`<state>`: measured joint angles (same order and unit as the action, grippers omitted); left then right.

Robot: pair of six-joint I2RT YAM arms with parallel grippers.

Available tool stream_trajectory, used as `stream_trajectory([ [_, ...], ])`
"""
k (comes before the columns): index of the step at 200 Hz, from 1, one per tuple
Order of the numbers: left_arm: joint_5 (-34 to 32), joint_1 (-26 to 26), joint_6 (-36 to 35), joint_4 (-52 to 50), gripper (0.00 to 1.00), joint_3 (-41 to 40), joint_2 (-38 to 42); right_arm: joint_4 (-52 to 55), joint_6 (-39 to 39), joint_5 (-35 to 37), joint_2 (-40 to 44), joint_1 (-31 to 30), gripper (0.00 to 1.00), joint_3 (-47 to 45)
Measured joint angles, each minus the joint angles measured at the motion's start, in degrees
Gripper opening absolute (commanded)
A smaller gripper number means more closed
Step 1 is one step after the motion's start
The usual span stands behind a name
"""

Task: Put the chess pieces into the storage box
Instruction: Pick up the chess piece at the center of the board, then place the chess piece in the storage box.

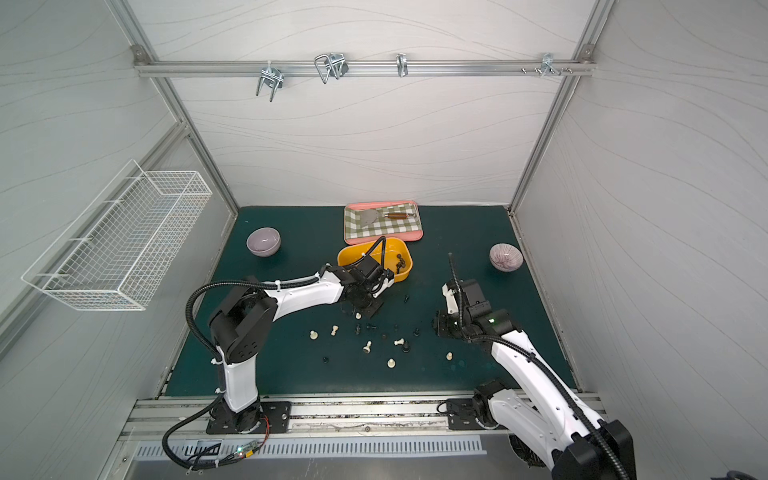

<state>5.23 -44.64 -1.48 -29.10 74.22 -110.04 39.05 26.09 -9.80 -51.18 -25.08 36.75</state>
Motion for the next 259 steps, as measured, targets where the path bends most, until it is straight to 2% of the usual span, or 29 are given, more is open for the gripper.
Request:
stream_trajectory([
  [104, 4.09, 1.11, 0.17, -2.82, 0.07, 7.28, 4.61, 0.11, 0.04, 0.17, -0.02, -0.85, 0.24, 0.33],
  [199, 5.31, 12.90, 1.55, -5.14, 0.08, 12.39, 5.73, 2.47, -0.61, 0.24, -0.57, -1.55, 0.24, 4.68],
  [259, 2.75, 17.75, -0.15, -9.55, 0.09, 22.12, 0.61, 2.99, 0.39, 2.16, 0.63, -2.80, 0.24, 4.72],
])
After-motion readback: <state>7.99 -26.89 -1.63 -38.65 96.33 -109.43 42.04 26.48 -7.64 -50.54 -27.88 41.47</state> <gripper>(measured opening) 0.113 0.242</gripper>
